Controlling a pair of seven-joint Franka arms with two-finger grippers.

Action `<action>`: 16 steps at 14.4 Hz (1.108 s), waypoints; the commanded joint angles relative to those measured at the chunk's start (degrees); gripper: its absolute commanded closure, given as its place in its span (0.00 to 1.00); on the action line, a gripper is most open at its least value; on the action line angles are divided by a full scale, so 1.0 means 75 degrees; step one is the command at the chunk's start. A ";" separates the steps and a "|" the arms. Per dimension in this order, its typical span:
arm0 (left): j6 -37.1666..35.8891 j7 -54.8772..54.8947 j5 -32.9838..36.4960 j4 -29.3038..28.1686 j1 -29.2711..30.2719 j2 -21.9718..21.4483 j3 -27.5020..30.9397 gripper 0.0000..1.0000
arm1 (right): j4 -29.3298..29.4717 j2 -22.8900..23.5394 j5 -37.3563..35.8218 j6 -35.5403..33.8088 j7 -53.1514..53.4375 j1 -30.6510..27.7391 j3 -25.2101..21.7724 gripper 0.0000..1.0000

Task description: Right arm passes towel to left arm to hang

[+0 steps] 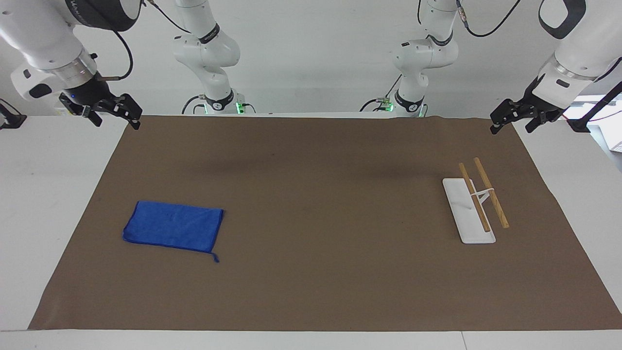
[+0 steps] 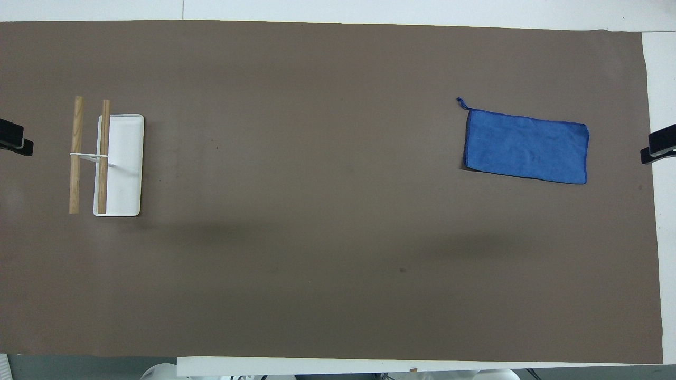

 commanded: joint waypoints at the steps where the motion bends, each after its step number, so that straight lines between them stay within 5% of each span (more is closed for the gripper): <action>1: -0.0089 0.0090 -0.0065 -0.0089 0.0056 -0.0111 -0.0016 0.00 | -0.0256 -0.0191 0.0121 0.0170 -0.0145 -0.0092 0.0045 0.00; 8: -0.0089 0.0090 -0.0065 -0.0078 0.0056 -0.0111 -0.0016 0.00 | -0.0501 -0.0295 0.0155 0.0134 -0.0564 -0.0407 0.0021 0.00; 12: -0.0077 0.0090 -0.0065 -0.0089 0.0056 -0.0111 -0.0016 0.00 | -0.1742 -0.0203 0.0097 0.2309 -0.0603 -0.0022 0.0080 0.00; 16: -0.0089 0.0090 -0.0065 -0.0089 0.0056 -0.0111 -0.0016 0.00 | -0.2762 0.0627 0.0167 0.4547 -0.0521 0.0189 0.0080 0.00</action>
